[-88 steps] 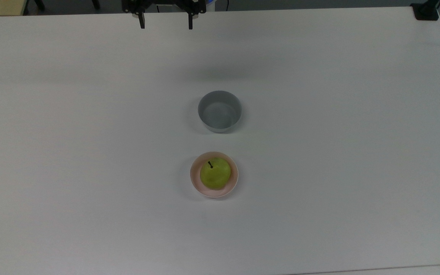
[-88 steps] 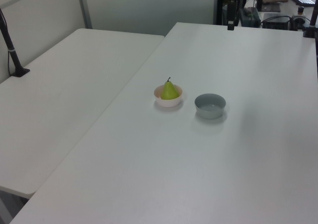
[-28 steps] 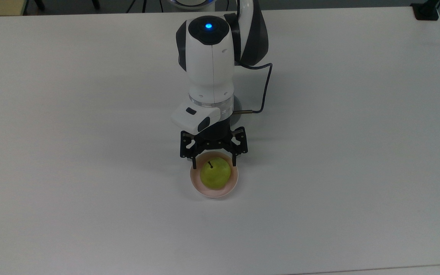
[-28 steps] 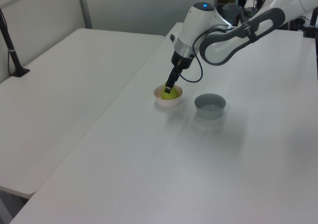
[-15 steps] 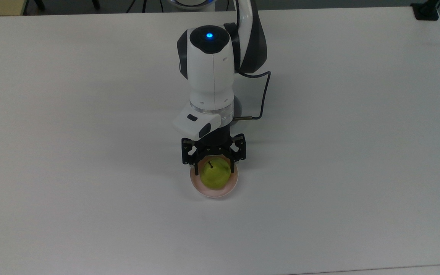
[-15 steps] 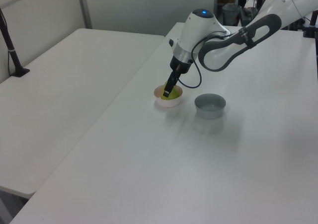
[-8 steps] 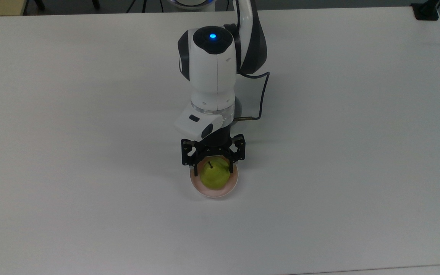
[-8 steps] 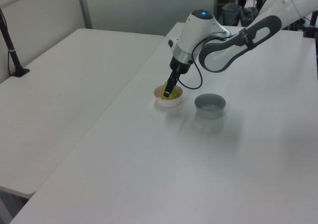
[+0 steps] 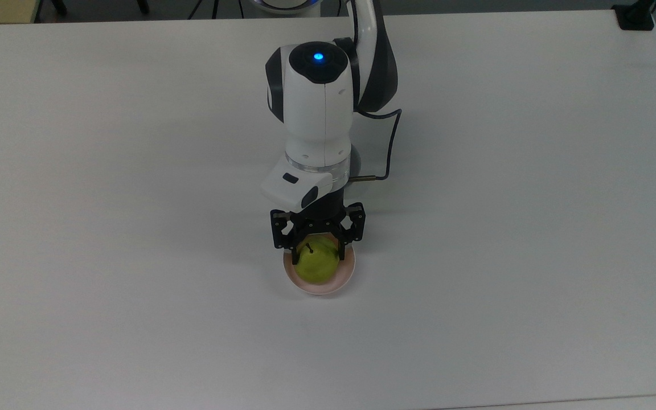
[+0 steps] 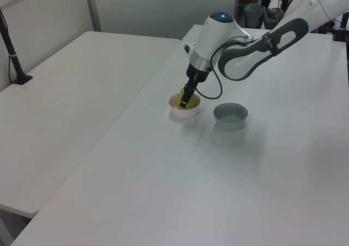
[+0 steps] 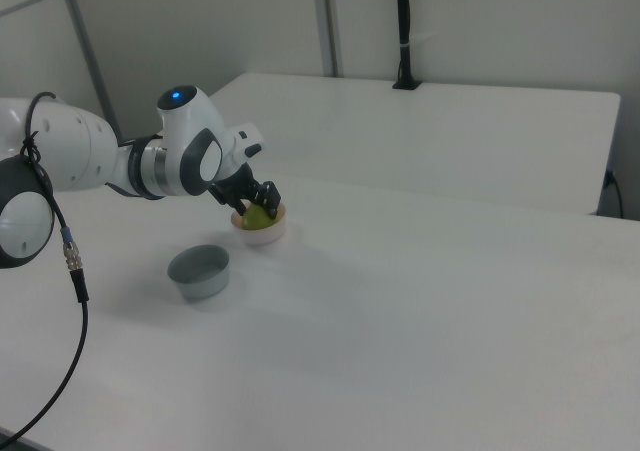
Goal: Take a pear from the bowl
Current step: 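Lower the gripper around the pear and close on it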
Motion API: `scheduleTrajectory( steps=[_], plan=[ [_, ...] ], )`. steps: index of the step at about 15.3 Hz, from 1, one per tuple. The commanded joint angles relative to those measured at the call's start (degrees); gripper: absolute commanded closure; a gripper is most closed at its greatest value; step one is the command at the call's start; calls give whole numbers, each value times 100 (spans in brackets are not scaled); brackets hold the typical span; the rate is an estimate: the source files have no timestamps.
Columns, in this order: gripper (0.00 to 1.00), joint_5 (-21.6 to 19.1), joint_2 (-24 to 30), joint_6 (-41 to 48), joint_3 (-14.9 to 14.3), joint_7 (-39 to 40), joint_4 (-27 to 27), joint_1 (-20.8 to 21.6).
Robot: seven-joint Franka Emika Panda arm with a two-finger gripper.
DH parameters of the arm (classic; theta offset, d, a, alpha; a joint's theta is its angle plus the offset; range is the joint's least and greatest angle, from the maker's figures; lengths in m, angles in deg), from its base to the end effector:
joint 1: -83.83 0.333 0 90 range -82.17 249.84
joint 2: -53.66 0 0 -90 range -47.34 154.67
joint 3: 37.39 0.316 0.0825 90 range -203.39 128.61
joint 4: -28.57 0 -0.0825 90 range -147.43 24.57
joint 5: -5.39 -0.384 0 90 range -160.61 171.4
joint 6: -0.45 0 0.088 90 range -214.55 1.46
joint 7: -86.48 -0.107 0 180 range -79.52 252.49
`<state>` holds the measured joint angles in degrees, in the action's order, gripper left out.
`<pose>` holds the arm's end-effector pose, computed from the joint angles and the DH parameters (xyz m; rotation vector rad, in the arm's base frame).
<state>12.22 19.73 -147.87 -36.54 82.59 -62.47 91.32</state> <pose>0.7221 0.1062 0.3332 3.0348 0.2463 0.6377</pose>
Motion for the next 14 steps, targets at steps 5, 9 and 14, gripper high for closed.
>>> scheduleTrajectory(
  steps=[5, 9, 14],
  plan=[
    [41, 73, 44, -83, -50, -129, 16, 130],
    [46, 73, 88, -48, -50, -138, 16, 130],
    [47, 11, 272, 100, -50, -138, 7, 122]
  ],
)
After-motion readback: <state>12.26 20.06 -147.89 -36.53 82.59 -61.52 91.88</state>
